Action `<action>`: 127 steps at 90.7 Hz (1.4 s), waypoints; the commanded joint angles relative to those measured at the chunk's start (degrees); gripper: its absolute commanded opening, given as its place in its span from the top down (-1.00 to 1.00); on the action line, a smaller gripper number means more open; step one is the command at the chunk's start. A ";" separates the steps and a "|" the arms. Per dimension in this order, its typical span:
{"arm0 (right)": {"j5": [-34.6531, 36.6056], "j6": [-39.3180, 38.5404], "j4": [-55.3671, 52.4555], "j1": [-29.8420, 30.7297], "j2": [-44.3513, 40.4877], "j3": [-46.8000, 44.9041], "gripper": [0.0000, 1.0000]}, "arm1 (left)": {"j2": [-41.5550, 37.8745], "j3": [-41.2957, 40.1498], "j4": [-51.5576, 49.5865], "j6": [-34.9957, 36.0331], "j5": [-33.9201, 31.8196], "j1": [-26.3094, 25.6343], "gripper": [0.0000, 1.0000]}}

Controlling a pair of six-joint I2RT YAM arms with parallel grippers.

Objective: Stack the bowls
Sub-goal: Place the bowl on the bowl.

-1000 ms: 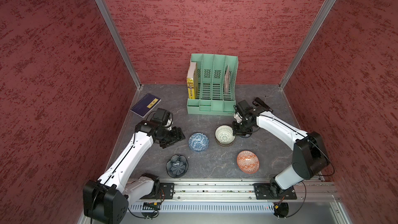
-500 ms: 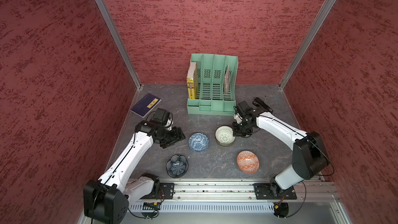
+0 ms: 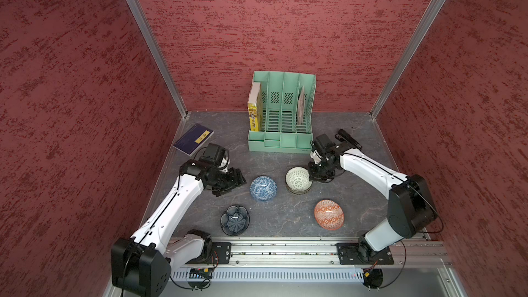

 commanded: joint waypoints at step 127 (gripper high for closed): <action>0.34 -1.07 -0.56 -0.25 -3.13 -2.24 0.75 | 0.24 -0.04 -0.64 1.04 0.58 0.48 -0.51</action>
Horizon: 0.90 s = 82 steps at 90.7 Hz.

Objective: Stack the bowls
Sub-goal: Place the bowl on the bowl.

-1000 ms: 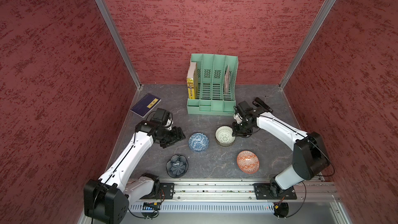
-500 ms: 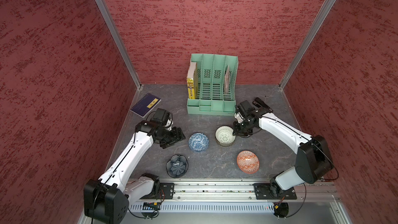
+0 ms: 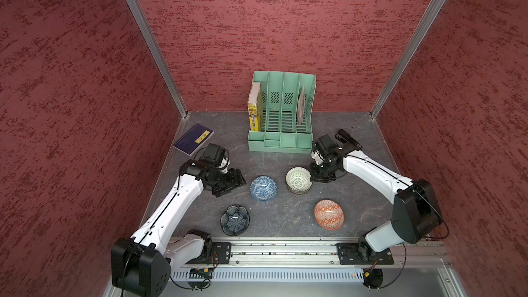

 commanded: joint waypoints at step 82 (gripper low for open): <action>-0.08 -0.53 -5.76 -0.24 -9.38 9.29 0.06 | -9.51 -6.18 -19.94 -11.29 -6.89 -0.22 -0.45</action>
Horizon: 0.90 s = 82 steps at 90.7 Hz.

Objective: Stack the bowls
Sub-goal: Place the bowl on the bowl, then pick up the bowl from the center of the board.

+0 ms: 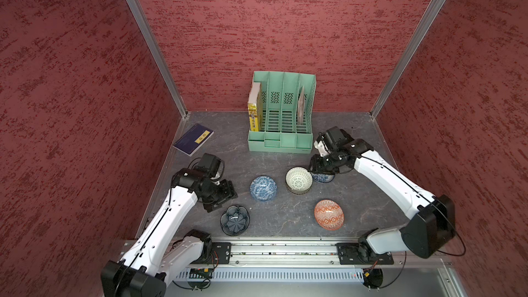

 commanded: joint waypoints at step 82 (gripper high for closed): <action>-3.21 -2.02 -2.23 -0.27 -5.16 -0.77 0.13 | 11.82 -10.17 5.07 -12.52 -8.58 -10.76 0.26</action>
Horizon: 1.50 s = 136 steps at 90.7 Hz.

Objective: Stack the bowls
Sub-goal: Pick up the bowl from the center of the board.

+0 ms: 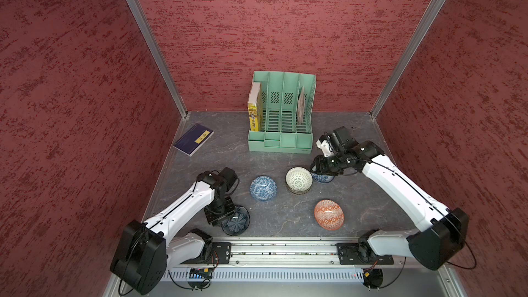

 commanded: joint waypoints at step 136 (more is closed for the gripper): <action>-2.44 -0.58 -1.51 -0.30 -0.88 1.18 0.18 | -9.85 13.90 -10.16 5.04 6.07 -0.73 1.00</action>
